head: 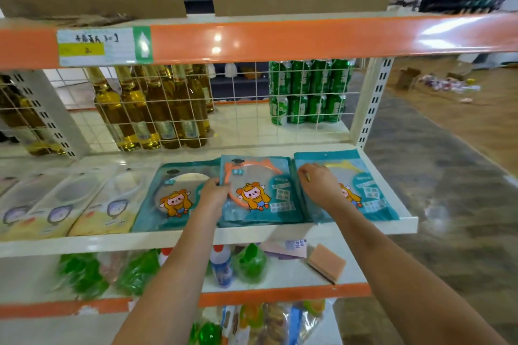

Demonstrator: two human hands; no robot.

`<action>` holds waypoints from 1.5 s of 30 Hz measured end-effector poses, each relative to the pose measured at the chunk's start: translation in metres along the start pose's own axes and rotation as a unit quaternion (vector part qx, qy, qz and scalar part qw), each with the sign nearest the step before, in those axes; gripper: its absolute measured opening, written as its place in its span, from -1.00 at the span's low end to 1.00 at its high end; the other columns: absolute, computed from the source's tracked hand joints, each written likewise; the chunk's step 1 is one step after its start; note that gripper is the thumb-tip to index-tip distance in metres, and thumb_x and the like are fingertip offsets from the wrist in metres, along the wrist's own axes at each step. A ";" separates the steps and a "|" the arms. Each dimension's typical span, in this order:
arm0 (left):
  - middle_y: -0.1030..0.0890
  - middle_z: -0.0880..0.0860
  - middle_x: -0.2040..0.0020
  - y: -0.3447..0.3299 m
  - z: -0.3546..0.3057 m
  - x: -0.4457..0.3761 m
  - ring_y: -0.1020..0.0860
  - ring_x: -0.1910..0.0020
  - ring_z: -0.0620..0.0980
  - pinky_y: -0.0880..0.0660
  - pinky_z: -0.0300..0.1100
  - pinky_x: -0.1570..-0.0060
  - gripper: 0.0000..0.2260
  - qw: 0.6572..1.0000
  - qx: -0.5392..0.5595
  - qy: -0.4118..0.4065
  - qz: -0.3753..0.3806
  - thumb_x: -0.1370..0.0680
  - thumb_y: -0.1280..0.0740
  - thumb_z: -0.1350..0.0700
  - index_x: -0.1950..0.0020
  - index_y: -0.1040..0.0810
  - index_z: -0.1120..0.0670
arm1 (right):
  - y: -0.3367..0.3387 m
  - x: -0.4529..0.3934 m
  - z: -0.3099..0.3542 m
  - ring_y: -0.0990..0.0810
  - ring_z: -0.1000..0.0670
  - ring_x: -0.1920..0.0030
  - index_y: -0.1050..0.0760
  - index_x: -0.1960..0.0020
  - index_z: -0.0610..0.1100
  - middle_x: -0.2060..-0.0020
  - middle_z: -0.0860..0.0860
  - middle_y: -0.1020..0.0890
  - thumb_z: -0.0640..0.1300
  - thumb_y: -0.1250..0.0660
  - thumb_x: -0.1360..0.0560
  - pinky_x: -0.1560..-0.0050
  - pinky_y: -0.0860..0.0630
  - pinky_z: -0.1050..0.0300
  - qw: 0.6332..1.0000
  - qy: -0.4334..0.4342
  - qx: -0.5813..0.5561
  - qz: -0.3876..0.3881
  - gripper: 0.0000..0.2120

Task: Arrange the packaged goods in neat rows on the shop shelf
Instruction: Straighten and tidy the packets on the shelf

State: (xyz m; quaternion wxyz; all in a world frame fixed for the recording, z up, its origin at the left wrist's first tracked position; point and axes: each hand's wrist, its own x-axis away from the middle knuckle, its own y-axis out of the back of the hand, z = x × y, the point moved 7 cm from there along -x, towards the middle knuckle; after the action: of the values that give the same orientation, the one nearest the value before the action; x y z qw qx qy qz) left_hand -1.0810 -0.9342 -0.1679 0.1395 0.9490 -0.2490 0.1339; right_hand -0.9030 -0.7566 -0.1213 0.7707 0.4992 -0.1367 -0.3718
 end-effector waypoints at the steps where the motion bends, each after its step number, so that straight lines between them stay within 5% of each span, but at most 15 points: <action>1: -0.59 0.18 -0.08 -0.002 -0.003 0.000 -0.56 0.10 0.04 -0.51 -0.13 0.17 -0.76 1.000 -0.015 -0.009 -0.005 -0.61 -0.23 0.22 -0.26 -0.45 0.23 | 0.001 -0.002 0.000 -0.47 -0.15 -0.14 -0.52 -0.18 -0.19 -0.09 -0.15 -0.58 -0.11 -0.11 -0.62 -0.09 -0.39 0.06 1.000 0.003 -0.001 0.002 -0.71; 4: -0.55 0.14 0.02 -0.005 -0.008 -0.001 -0.50 0.15 -0.01 -0.44 -0.23 0.26 -0.79 0.996 -0.071 -0.036 -0.030 -0.61 -0.21 0.22 -0.23 -0.45 0.23 | 0.000 -0.006 0.000 -0.47 -0.13 -0.14 -0.51 -0.19 -0.17 -0.10 -0.13 -0.58 -0.11 -0.11 -0.62 -0.08 -0.38 0.10 1.000 0.013 -0.001 0.010 -0.72; 9: -0.58 0.14 -0.04 -0.005 -0.008 -0.005 -0.56 0.06 0.05 -0.52 -0.08 0.06 -0.80 0.980 -0.177 -0.069 -0.061 -0.62 -0.21 0.13 -0.21 -0.47 0.16 | -0.006 -0.010 -0.003 -0.46 -0.09 -0.15 -0.50 -0.20 -0.17 -0.11 -0.11 -0.58 -0.10 -0.11 -0.62 -0.13 -0.38 0.09 1.000 0.021 0.001 0.022 -0.72; 12: -0.59 0.11 0.01 -0.007 -0.009 -0.007 -0.57 0.09 0.05 -0.52 -0.11 0.13 -0.83 0.967 -0.227 -0.083 -0.076 -0.62 -0.20 0.12 -0.14 -0.50 0.14 | -0.010 -0.009 -0.004 -0.44 -0.09 -0.17 -0.49 -0.22 -0.17 -0.13 -0.11 -0.56 -0.09 -0.11 -0.62 -0.14 -0.38 0.09 0.999 0.020 0.000 0.030 -0.71; 18: -0.57 0.16 -0.08 -0.011 -0.003 -0.016 -0.53 -0.10 0.14 -0.51 0.06 -0.12 -0.79 0.912 -0.381 -0.110 -0.104 -0.60 -0.21 0.05 -0.12 -0.54 0.13 | -0.010 -0.008 -0.004 -0.46 -0.08 -0.12 -0.49 -0.20 -0.18 -0.11 -0.11 -0.57 -0.10 -0.11 -0.63 -0.12 -0.41 0.07 0.999 0.020 -0.010 0.031 -0.72; 29: -0.39 0.20 -0.33 -0.017 -0.012 -0.008 -0.33 -0.35 0.18 -0.32 0.08 -0.31 -0.67 0.866 -0.465 -0.139 -0.117 -0.63 -0.18 0.02 -0.36 -0.41 0.10 | -0.010 -0.003 -0.006 -0.44 -0.07 -0.14 -0.50 -0.18 -0.17 -0.12 -0.09 -0.57 -0.09 -0.09 -0.63 -0.19 -0.42 0.04 0.999 0.028 0.018 0.042 -0.72; 37: -0.40 0.17 -0.33 -0.017 -0.014 0.004 -0.31 -0.34 0.16 -0.29 0.04 -0.31 -0.66 0.852 -0.486 -0.160 -0.110 -0.64 -0.12 -0.02 -0.37 -0.39 0.07 | -0.011 -0.010 0.002 -0.42 -0.11 -0.19 -0.44 -0.20 -0.17 -0.13 -0.12 -0.53 -0.06 -0.04 -0.64 -0.21 -0.39 0.02 0.994 0.031 0.071 0.078 -0.70; 45: -0.34 0.12 -0.41 0.011 -0.021 0.019 -0.26 -0.40 0.14 -0.22 0.03 -0.34 -0.59 0.836 -0.517 -0.153 -0.107 -0.63 -0.11 -0.09 -0.44 -0.32 0.02 | -0.036 -0.013 0.053 -0.33 -0.13 -0.33 -0.32 -0.38 -0.10 -0.32 -0.10 -0.40 -0.05 -0.07 -0.62 -0.32 -0.29 -0.03 0.983 0.111 0.081 0.119 -0.65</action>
State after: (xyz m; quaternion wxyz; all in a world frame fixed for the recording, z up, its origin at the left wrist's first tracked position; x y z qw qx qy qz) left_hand -1.0748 -0.9447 -0.1402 0.5829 0.7681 -0.1969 -0.1774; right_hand -0.9581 -0.7911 -0.1256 0.7765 0.5784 -0.1388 -0.2076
